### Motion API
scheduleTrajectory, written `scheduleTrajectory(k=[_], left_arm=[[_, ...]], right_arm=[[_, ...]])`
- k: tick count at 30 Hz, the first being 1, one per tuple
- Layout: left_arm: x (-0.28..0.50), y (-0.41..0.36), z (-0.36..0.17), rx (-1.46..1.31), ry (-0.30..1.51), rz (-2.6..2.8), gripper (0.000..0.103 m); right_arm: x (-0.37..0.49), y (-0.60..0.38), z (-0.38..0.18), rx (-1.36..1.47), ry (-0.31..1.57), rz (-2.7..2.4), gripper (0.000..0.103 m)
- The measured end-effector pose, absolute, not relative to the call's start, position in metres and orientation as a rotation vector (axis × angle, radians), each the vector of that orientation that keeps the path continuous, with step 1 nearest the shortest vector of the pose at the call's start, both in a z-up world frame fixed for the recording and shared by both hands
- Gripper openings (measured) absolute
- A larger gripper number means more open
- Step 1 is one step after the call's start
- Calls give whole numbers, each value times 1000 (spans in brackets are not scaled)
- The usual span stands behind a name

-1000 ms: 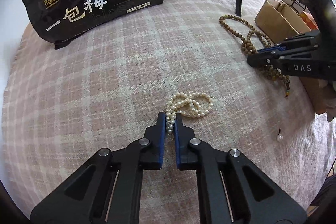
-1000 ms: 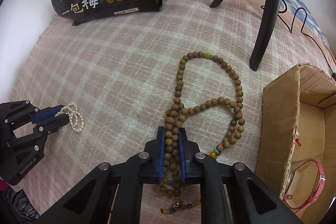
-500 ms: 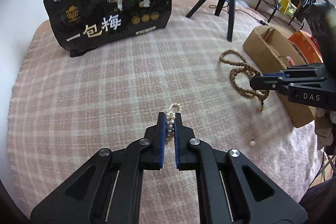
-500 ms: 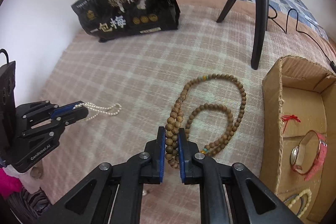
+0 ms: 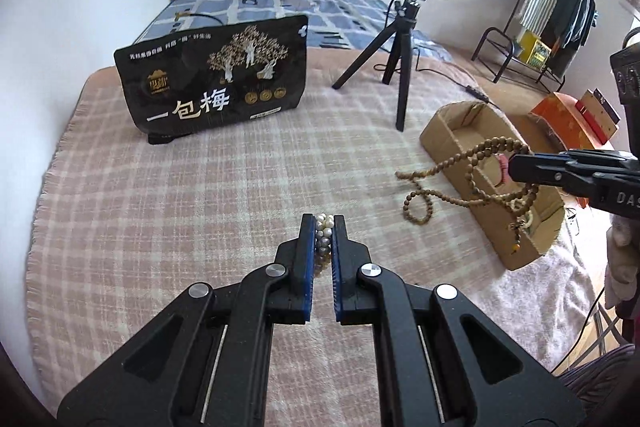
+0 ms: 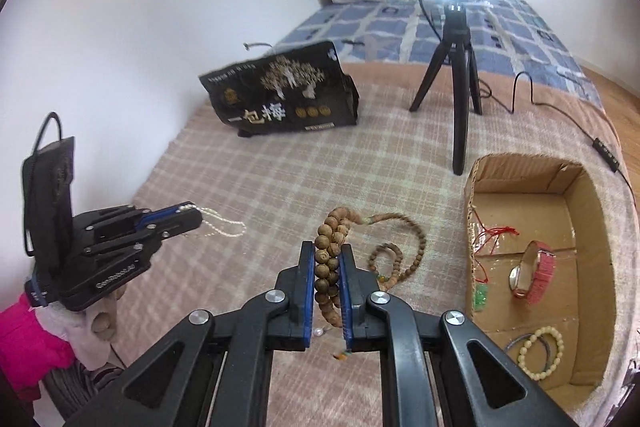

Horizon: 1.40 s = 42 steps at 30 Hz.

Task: Organize jewelry
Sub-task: 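Carry the pearl necklace and prayer beads into the cardboard box and open both tools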

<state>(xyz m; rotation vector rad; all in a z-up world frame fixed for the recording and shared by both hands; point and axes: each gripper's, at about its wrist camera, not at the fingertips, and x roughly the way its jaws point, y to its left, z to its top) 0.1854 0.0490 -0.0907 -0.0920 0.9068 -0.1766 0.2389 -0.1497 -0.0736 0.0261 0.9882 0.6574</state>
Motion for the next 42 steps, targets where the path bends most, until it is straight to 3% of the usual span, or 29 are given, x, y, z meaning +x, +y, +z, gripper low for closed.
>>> scheduleTrajectory(k=[22, 42], left_arm=[[176, -16, -18, -90, 780, -300, 5], [185, -123, -7, -48, 771, -475, 5]], right_arm=[[174, -253, 46, 25, 748, 604, 9], [196, -327, 54, 20, 721, 445, 9]])
